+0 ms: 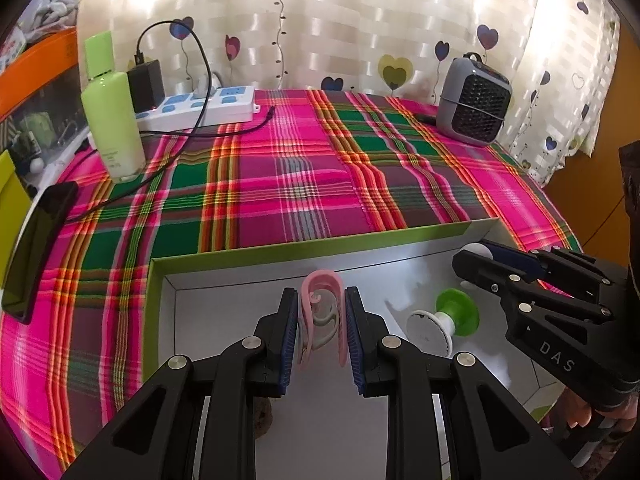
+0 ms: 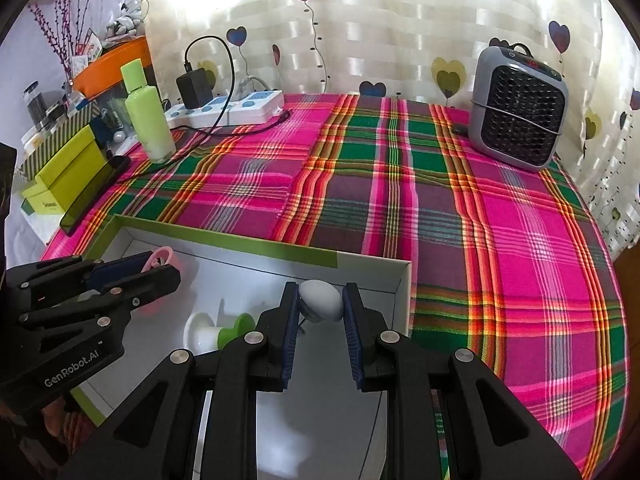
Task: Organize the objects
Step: 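Carry the pink clip and white knob over the box with both grippers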
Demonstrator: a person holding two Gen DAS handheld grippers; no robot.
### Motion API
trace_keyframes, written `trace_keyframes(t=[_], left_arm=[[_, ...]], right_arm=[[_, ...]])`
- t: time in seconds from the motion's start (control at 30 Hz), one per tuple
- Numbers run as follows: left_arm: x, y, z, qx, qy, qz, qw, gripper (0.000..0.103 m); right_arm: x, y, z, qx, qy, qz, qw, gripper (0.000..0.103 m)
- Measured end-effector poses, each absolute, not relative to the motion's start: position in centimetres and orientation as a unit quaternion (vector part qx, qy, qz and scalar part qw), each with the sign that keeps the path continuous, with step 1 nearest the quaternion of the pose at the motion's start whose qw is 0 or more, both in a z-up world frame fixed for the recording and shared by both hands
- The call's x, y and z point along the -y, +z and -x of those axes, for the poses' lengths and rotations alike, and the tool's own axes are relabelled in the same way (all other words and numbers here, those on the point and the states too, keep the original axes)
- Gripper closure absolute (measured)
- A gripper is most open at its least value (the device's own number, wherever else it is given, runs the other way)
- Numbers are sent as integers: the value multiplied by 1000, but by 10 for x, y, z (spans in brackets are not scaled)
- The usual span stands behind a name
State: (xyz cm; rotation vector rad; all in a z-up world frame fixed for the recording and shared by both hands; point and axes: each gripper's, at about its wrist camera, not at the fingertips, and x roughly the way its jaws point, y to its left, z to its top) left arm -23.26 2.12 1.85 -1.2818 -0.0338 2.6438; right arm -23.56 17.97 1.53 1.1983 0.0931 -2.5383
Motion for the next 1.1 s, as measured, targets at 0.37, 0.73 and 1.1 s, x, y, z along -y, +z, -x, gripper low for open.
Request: trace_keyframes(t=[0.37, 0.73, 1.1], left_arm=[[-22, 12, 239, 5, 889, 447, 94, 82], [-24, 11, 240, -2, 889, 449, 92, 81], [-24, 11, 241, -4, 889, 450, 90, 81]], right_arm=[[-174, 13, 239, -50, -886, -429, 166, 80], [-171, 10, 241, -64, -881, -438, 165, 80], [-169, 10, 241, -71, -881, -439, 163, 80]])
